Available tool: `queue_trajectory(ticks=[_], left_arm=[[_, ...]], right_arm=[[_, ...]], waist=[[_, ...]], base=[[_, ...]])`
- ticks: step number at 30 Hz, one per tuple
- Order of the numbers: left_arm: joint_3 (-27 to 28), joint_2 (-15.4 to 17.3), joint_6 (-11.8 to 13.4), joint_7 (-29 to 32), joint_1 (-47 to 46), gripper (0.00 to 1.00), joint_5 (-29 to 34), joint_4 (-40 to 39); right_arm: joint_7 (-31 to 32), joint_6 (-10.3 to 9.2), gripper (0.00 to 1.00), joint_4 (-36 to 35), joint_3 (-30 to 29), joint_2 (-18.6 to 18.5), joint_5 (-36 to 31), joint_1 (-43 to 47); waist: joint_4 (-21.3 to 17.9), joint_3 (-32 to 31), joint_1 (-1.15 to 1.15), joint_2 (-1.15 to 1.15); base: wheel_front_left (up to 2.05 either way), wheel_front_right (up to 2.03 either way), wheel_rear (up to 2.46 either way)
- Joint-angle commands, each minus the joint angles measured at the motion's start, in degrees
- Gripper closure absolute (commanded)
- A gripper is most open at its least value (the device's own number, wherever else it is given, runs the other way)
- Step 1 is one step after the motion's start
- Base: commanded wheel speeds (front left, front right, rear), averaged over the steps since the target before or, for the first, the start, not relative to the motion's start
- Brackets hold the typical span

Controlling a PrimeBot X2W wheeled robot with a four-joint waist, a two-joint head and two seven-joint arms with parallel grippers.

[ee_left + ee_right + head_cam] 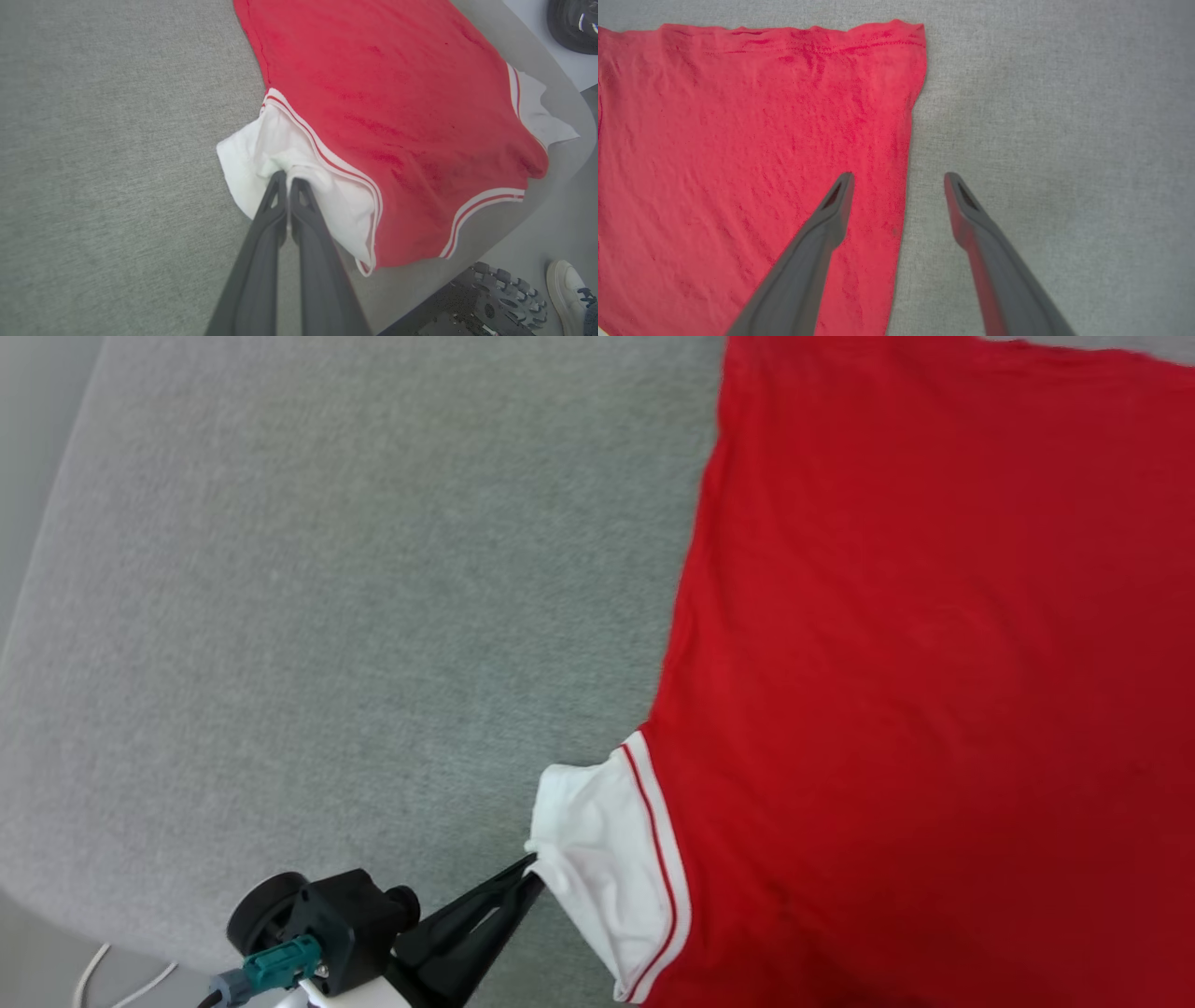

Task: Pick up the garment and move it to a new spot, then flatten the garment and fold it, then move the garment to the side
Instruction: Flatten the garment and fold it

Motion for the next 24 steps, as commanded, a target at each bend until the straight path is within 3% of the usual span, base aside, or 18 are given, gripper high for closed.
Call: queue_trajectory(ticks=[1, 9, 19, 20, 21, 24], left_arm=[[-0.4, -1.4, -0.3, -0.2, -0.8, 1.00, -0.7, -0.7], [-1.3, -4.3, -1.3, -0.6, -2.7, 1.00, -2.4, -2.8], [-1.9, -4.9, -2.1, -1.0, -4.4, 1.00, -1.5, -2.1], [-1.9, -5.0, -2.1, -1.1, -4.5, 1.00, -1.6, -2.0], [-2.0, -5.0, -2.2, -1.1, -4.6, 1.00, -1.6, -1.8], [-1.8, -5.2, -2.3, -1.5, -4.9, 1.00, -1.7, -1.1]], right_arm=[[0.3, -0.02, 0.00, 1.4, -0.5, -0.2, -2.0, -2.5], [-0.2, -0.02, 0.00, 8.1, -1.9, 0.6, -11.8, -10.9], [0.1, -0.02, 0.00, 12.0, -1.5, 1.3, -15.4, -10.3], [0.2, -0.02, 0.65, 12.1, -1.1, 1.3, -15.4, -9.5], [-0.4, -0.02, 1.00, 11.9, -0.6, 1.1, -15.1, -8.8], [-1.4, -0.02, 1.00, 12.6, -2.3, 2.1, -15.5, -7.9]], waist=[[4.3, 4.3, -0.01, 0.00], [7.5, 8.3, -0.01, 0.00], [8.9, 9.7, -0.01, 0.00], [9.0, 9.7, -0.01, 0.00], [9.0, 9.7, -0.01, 0.00], [8.9, 9.4, -0.01, 0.00]], base=[[0.00, 0.00, 0.00], [0.00, 0.00, 0.00], [0.00, 0.00, 0.00], [0.00, 0.00, 0.00], [0.00, 0.00, 0.00], [0.00, 0.00, 0.00]])
